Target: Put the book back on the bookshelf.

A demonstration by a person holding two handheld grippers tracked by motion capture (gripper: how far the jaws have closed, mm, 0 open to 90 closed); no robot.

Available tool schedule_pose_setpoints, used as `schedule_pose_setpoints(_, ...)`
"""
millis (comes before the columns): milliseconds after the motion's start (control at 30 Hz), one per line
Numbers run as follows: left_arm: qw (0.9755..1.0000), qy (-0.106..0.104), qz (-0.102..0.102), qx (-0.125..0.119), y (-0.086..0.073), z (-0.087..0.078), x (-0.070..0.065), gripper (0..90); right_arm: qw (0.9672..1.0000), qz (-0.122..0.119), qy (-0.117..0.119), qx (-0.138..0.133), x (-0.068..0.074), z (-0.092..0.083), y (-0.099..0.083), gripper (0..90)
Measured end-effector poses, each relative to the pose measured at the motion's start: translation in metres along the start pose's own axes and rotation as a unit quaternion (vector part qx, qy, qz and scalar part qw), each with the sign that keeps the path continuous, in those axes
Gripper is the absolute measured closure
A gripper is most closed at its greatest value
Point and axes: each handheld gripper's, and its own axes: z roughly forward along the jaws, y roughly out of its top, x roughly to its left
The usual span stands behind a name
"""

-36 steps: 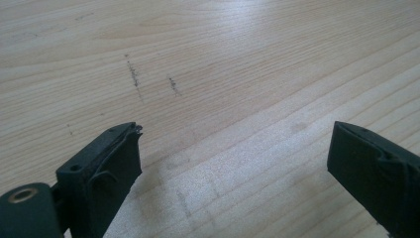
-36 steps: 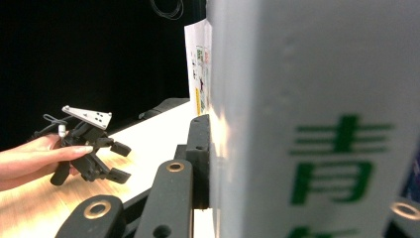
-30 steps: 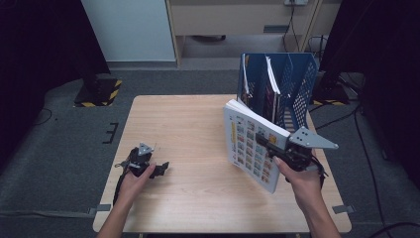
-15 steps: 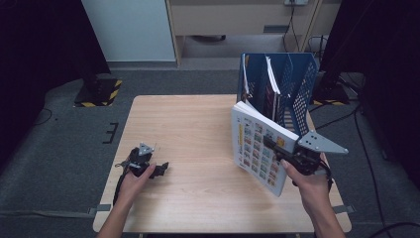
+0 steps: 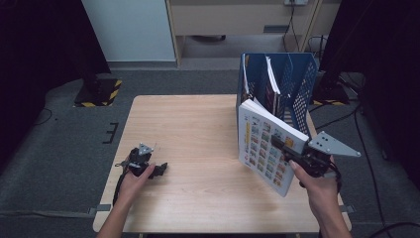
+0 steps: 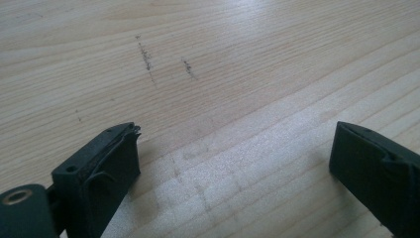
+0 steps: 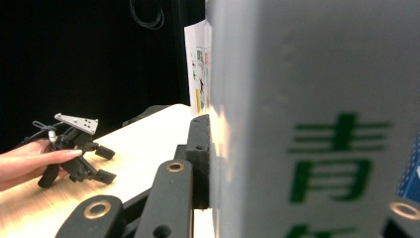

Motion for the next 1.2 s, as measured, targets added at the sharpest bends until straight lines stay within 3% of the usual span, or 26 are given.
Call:
schedule_pose_setpoints(700, 1.0, -0.001, 0.0, -0.005, -0.001, 0.0, 0.0, 3.3, 0.9992, 0.0, -0.028, -0.028, -0.012, -0.027, 0.034, 73.9)
schedule_pose_setpoints(1200, 1.0, -0.001, 0.0, -0.006, -0.002, 0.001, 0.0, 2.8, 0.9981, -0.002, -0.055, -0.029, -0.022, -0.037, 0.05, 73.9)
